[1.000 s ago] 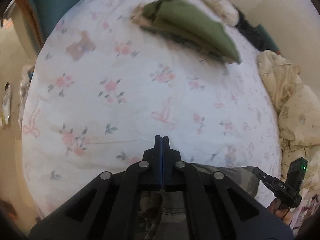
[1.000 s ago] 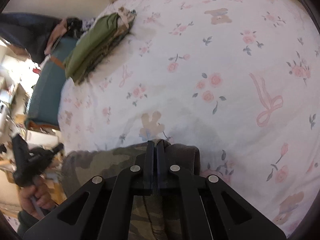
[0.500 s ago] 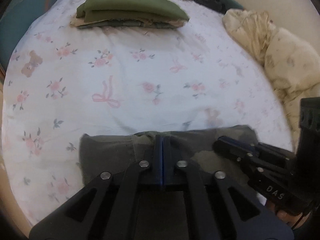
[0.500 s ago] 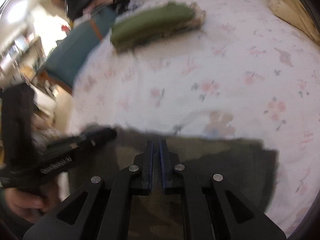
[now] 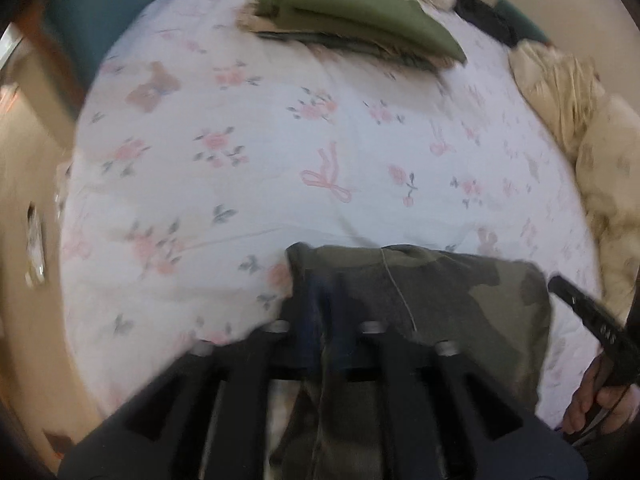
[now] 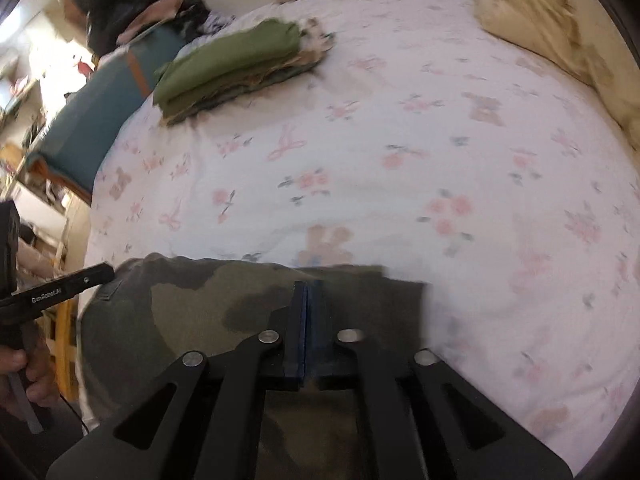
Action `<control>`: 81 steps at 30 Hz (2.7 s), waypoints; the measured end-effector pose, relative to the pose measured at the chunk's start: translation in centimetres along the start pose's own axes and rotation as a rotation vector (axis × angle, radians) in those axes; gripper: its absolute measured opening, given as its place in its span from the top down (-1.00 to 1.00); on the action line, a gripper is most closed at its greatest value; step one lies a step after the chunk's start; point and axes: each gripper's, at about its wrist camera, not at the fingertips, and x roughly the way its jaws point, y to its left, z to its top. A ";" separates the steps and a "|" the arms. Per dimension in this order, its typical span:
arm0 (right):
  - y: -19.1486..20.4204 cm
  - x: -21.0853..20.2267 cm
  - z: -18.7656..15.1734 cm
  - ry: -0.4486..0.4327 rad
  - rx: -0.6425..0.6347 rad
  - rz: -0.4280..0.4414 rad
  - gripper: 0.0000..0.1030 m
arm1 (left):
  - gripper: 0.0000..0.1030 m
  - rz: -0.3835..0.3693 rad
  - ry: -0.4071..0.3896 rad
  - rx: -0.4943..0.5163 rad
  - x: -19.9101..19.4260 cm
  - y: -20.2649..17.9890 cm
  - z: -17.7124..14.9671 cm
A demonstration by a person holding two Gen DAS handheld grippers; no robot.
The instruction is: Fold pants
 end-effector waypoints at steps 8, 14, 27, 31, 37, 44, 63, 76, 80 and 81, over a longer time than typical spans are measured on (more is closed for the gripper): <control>-5.5 -1.1 -4.2 0.103 0.258 0.156 -0.89 | -0.90 -0.091 0.069 -0.068 0.8 0.4 -3.7; -4.3 4.6 -7.3 0.329 0.297 0.324 -0.89 | -0.95 -0.193 0.211 -0.054 5.3 0.2 -6.6; -0.6 2.1 -7.2 0.158 0.156 0.338 0.27 | 0.26 -0.303 0.152 -0.011 2.4 -1.7 -6.0; 0.4 -1.8 -4.5 0.059 0.118 0.400 0.31 | 0.27 -0.336 0.061 -0.004 -1.5 -2.3 -3.4; 3.1 -2.6 5.1 -0.019 0.028 0.447 0.32 | 0.27 -0.318 -0.060 -0.016 -4.8 -2.3 6.7; 8.6 2.8 24.6 -0.095 -0.077 0.387 0.31 | 0.26 -0.239 -0.209 0.019 -1.7 -1.9 27.1; 8.6 18.4 35.2 -0.017 -0.139 0.004 -0.73 | -0.59 -0.081 -0.205 -0.006 10.1 2.5 34.1; 9.8 2.3 24.9 -0.300 -0.206 0.004 -0.87 | -0.59 0.121 -0.519 0.026 -2.3 1.4 20.5; 12.0 -4.5 17.7 -0.381 -0.276 -0.025 -1.00 | -0.72 0.049 -0.555 0.054 -7.8 -1.9 14.0; 12.2 -5.7 16.4 -0.395 -0.284 -0.033 -1.00 | -0.82 0.047 -0.567 0.066 -9.1 -2.8 12.4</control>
